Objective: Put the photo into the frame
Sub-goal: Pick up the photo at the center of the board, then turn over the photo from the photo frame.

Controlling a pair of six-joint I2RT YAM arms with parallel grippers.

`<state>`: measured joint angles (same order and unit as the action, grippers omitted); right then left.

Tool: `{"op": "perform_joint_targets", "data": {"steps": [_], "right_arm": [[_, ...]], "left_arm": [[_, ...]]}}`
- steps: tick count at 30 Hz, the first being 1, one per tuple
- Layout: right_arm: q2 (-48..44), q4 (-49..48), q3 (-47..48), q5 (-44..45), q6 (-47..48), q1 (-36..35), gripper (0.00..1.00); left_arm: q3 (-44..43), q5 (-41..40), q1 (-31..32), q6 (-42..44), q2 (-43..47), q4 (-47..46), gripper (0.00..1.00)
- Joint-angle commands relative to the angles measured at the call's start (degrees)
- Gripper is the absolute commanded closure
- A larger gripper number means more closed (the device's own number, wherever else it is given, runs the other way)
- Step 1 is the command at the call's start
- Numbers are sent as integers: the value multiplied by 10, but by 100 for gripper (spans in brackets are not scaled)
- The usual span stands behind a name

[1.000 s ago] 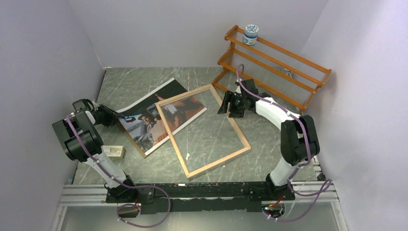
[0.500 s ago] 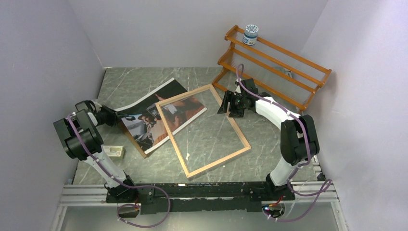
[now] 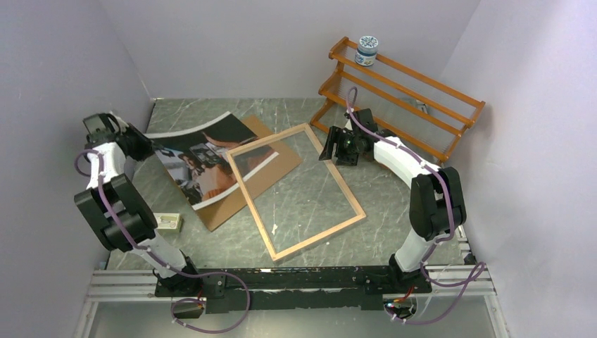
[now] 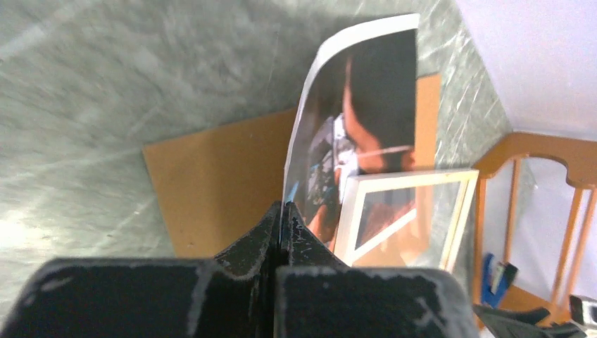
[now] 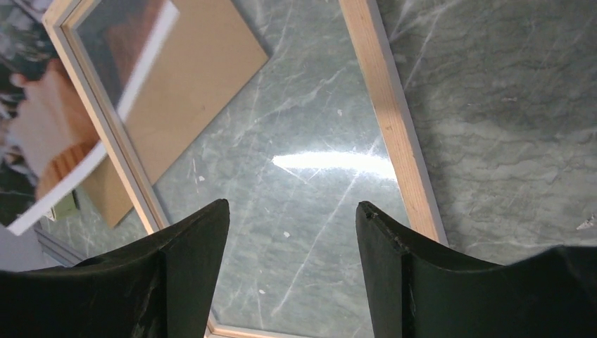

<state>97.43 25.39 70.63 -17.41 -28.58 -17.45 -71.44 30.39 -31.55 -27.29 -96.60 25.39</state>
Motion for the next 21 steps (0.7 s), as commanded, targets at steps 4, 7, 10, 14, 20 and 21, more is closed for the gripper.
{"op": "perform_joint_targets", "data": {"steps": [4,7,10,14,20,21], "right_arm": [[-25,22,37,25,1,-2,30],[-30,28,44,36,-5,-2,30],[-35,35,52,53,-21,-2,32],[-41,42,67,67,-38,-2,34],[-68,17,71,89,-31,-5,30],[-71,9,73,82,-25,-5,29]], "left_arm": [[-165,-76,-3,104,43,133,97],[-223,-72,-3,108,48,160,98],[-261,-52,-2,95,63,157,97],[-321,1,12,91,69,165,97],[-358,83,55,38,86,134,98],[-354,102,60,23,93,117,97]]}}
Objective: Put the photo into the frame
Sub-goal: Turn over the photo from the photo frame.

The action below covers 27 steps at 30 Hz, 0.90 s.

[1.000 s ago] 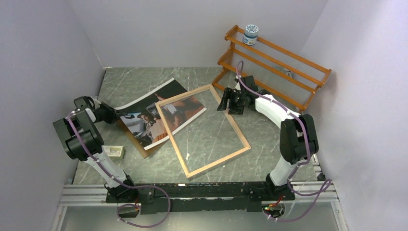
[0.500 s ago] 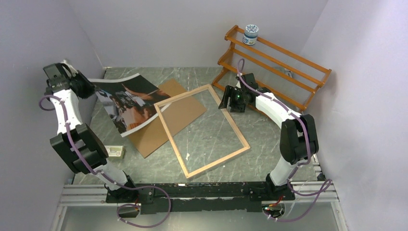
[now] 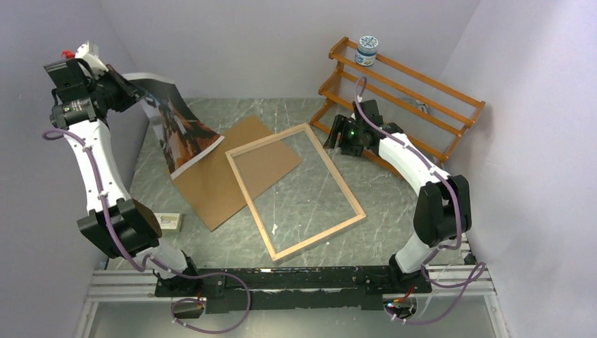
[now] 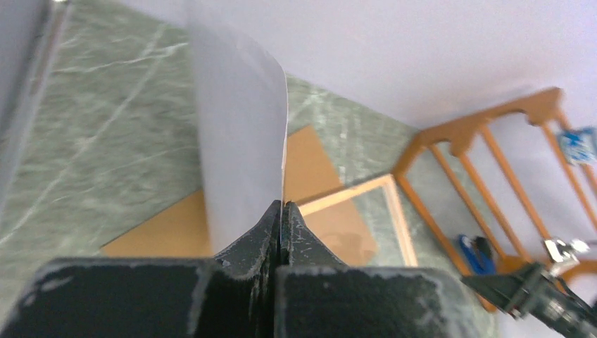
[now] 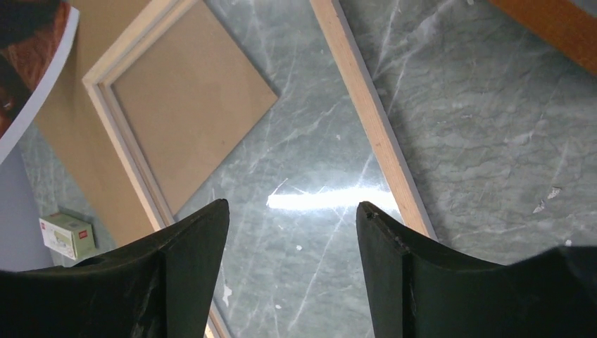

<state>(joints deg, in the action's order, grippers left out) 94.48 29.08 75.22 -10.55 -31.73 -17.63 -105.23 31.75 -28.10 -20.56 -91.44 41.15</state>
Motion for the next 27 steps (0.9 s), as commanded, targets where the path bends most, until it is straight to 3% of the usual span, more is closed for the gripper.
{"op": "perform_joint_targets", "data": {"steps": [1,6,12,17,27], "right_arm": [[-43,-35,30,1,15,-4,29],[-53,-73,36,-50,48,-16,25],[-95,-157,36,39,181,-123,12],[-106,-265,24,72,259,-207,11],[-79,-598,-75,117,503,-332,11]], "left_arm": [[-13,104,32,-59,47,-55,97],[-5,155,44,-156,61,-140,97],[-1,138,48,-332,47,-221,97],[32,133,57,-467,47,-264,98],[15,37,103,-536,54,-203,97]]}}
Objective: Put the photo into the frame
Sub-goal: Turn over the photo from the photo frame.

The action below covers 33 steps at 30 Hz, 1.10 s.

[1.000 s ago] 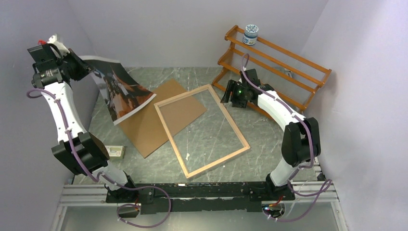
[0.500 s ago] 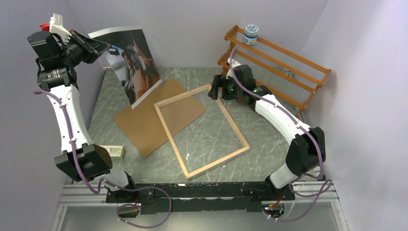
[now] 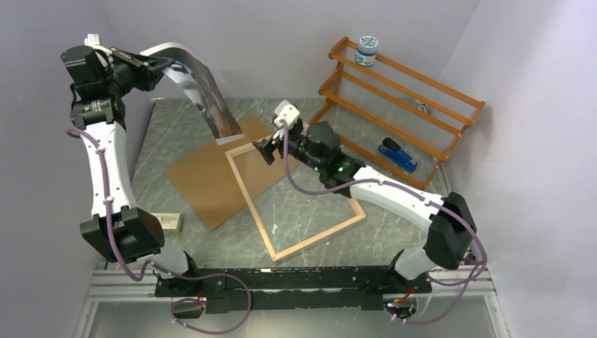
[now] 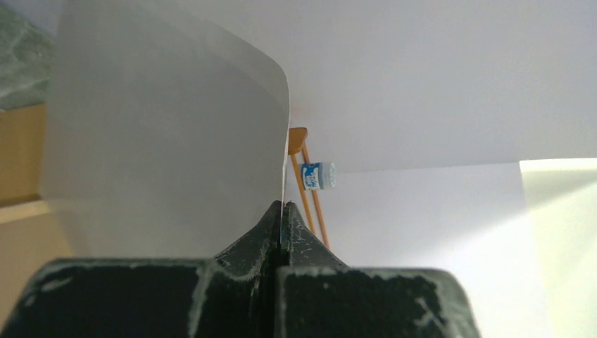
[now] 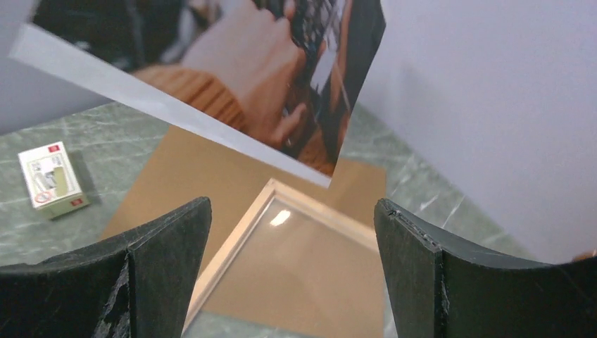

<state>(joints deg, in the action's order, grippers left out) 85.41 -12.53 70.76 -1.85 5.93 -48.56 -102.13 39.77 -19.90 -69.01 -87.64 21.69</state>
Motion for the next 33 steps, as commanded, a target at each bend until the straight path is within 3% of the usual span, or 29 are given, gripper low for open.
{"op": "perform_joint_targets", "data": {"steps": [1,13,18,25,33], "right_arm": [[16,-198,-34,24,138,-28,11],[29,-280,-80,-114,180,-71,12],[42,-297,-93,-94,191,-87,12],[97,-362,-63,5,216,-97,12],[131,-401,-54,51,223,-97,25]], "left_arm": [[-13,-50,25,-57,21,-6,97],[7,-94,58,-112,63,3,97],[16,-93,64,-129,77,2,97],[46,-107,81,-152,114,2,98],[84,-122,86,-184,160,12,97]]}}
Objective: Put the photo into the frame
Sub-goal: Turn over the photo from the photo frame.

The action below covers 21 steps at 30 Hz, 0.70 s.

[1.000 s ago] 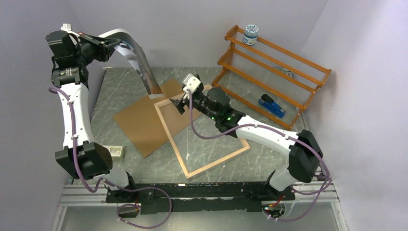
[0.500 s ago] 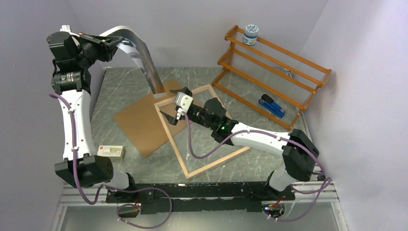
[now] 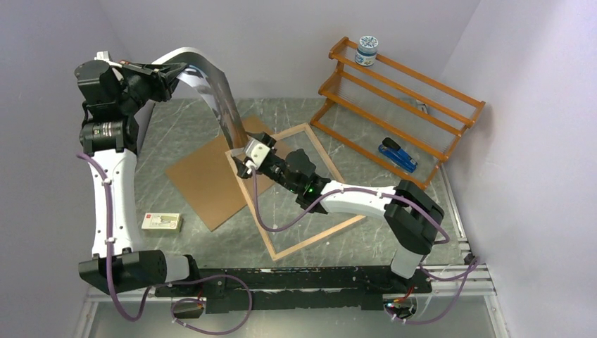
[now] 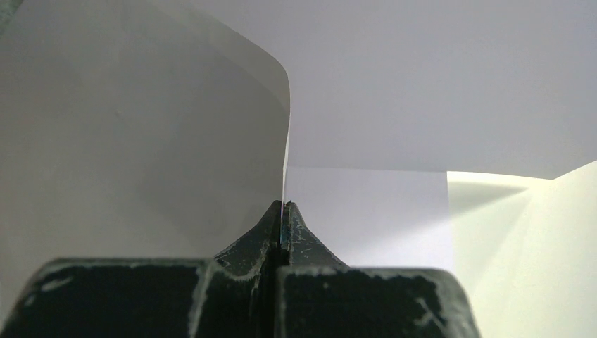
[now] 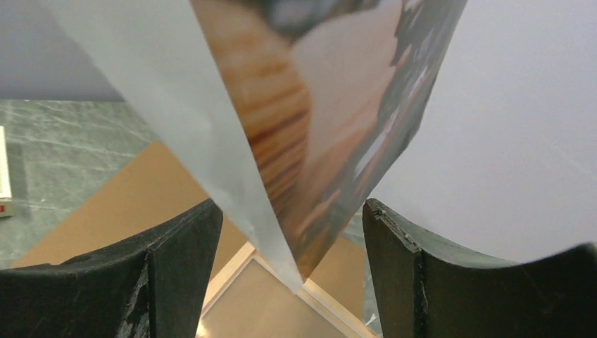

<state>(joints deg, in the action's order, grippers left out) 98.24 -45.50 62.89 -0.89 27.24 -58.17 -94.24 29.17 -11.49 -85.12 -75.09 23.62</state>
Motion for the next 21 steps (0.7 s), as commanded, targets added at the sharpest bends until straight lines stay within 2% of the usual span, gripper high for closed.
{"op": "perform_joint_targets", "data": {"steps": [1,9,17,18,21], "right_arm": [[6,-85,23,49,11,0,28],[15,-143,17,73,29,-1,56],[-8,-150,-9,79,2,0,99],[-12,-149,-13,80,0,0,100],[-26,-145,-22,81,-3,1,100]], "left_arm": [[7,-19,2,-25,41,-5,97],[34,-19,1,-53,56,-6,97],[49,-20,1,-74,60,-44,97],[47,-20,1,-72,59,-44,94],[54,-27,1,-67,63,-61,74]]}}
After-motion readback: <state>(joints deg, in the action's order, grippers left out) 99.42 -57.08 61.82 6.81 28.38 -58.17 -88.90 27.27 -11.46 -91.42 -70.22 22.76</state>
